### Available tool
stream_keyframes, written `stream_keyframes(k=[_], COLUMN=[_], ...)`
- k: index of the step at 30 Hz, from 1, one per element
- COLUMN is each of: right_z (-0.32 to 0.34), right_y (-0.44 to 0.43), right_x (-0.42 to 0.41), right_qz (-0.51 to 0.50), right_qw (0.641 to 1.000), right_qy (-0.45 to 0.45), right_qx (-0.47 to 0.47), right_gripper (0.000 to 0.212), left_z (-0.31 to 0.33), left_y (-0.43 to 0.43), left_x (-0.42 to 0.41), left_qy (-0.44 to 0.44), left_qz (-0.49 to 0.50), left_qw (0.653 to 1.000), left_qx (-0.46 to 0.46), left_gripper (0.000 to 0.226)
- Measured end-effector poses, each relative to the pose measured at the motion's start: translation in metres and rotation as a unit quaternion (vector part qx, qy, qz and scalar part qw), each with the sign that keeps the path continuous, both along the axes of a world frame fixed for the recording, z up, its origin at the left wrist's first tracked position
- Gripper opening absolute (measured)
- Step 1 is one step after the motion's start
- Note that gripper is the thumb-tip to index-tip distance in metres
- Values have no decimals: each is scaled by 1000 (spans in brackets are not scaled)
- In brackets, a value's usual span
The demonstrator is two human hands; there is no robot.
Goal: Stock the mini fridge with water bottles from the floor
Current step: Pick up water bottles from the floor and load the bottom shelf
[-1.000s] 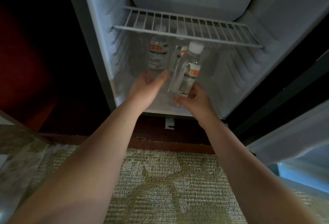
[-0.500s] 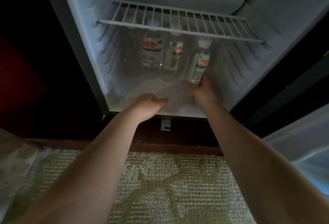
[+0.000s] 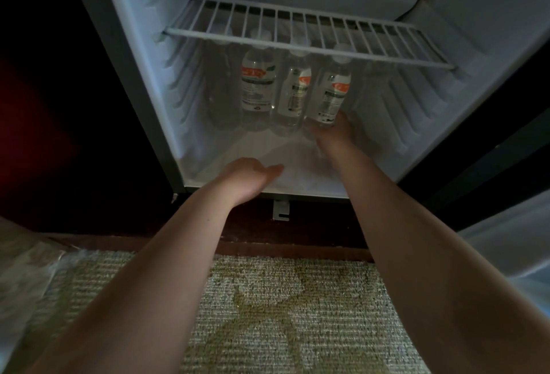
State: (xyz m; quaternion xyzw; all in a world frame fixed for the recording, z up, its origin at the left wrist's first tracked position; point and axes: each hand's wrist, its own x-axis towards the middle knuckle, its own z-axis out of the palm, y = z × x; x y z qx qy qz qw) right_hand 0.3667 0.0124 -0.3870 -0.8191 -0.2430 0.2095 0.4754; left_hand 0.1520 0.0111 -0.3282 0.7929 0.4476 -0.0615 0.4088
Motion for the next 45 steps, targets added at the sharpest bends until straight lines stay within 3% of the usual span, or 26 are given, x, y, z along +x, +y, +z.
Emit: stream_keyframes(k=[11,16,22,28,36,41,45], right_z=[9,22,37,73,142,182,206], right_y=[-14,-38,-71,-120,-205,-274,-335], right_x=[-20,-45,-66,-89,-114,-128,-134], right_qz=[5,-8,40,93,67,25,-12], right_qw=[1000,1000,996,991,994,994,992], right_qy=[6,-2,78,81,89,103,118], right_qx=[-11,-4,-29,-58,-20,19,46], right_gripper=[66,47,17,19,16,13,12], left_z=[1,10,32,58,113,148,182], left_y=[1,-4,-19,-38,-111,-176,-233], left_x=[-7,-6,-11,-31,-35,-39,-33], left_qy=[-45,-83,-96,-64,-87,-70,-66], left_qz=[39,70,73,60,19,-4,-52], left_qw=[998,994,993,996,995,996,994], left_qx=[-6,8,11,21,33,46,70], left_gripper=[40,36,31,61,40,51,39])
